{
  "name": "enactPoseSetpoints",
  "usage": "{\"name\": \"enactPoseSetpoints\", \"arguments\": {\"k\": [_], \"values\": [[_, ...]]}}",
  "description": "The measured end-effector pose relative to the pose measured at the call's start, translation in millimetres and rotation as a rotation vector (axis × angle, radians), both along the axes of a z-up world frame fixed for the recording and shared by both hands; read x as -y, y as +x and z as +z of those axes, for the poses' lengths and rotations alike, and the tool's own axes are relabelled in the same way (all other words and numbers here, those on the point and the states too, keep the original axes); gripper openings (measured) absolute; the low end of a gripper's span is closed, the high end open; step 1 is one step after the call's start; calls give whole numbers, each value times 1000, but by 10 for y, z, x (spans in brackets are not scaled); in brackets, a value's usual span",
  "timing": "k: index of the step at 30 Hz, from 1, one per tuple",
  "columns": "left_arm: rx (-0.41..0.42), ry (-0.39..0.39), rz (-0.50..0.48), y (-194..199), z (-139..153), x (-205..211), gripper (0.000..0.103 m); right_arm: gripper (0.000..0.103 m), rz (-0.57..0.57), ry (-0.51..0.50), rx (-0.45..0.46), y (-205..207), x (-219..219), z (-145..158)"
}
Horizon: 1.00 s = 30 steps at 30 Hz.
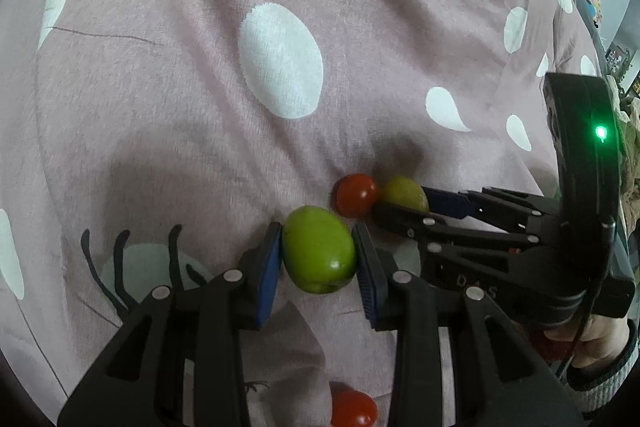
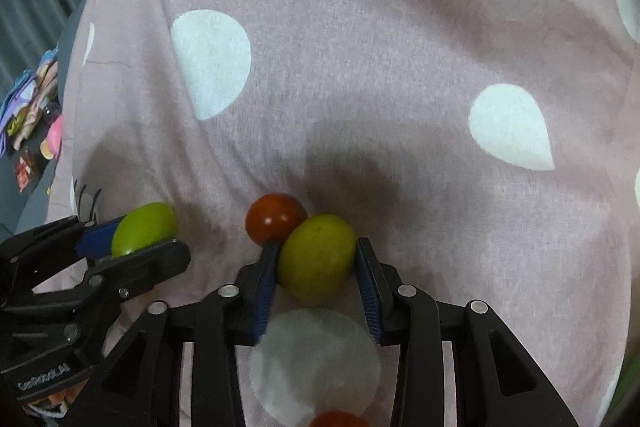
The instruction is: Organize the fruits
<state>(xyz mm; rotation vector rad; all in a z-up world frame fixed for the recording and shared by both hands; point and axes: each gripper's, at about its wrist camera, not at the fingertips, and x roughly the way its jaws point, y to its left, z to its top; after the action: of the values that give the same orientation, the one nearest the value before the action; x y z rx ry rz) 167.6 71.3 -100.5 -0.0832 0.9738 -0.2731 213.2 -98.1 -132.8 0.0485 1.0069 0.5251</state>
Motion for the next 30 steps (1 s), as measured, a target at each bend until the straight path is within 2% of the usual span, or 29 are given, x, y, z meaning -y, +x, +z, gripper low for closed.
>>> {"name": "enactPoseSetpoints", "arguments": {"k": [5, 12, 16, 24, 30], "values": [[3, -4, -4, -120, 62, 52, 34, 37, -4, -6, 28, -151, 62, 112], [-5, 8, -22, -410, 146, 137, 34, 37, -3, 0, 75, -637, 295, 405], [-11, -20, -19, -612, 223, 135, 34, 37, -21, 16, 87, -843, 456, 531], [10, -31, -26, -1049, 318, 285, 34, 37, -60, 12, 119, -1249, 659, 683], [11, -51, -35, -1305, 312, 418, 34, 37, -90, 52, 125, -1543, 781, 717]]}}
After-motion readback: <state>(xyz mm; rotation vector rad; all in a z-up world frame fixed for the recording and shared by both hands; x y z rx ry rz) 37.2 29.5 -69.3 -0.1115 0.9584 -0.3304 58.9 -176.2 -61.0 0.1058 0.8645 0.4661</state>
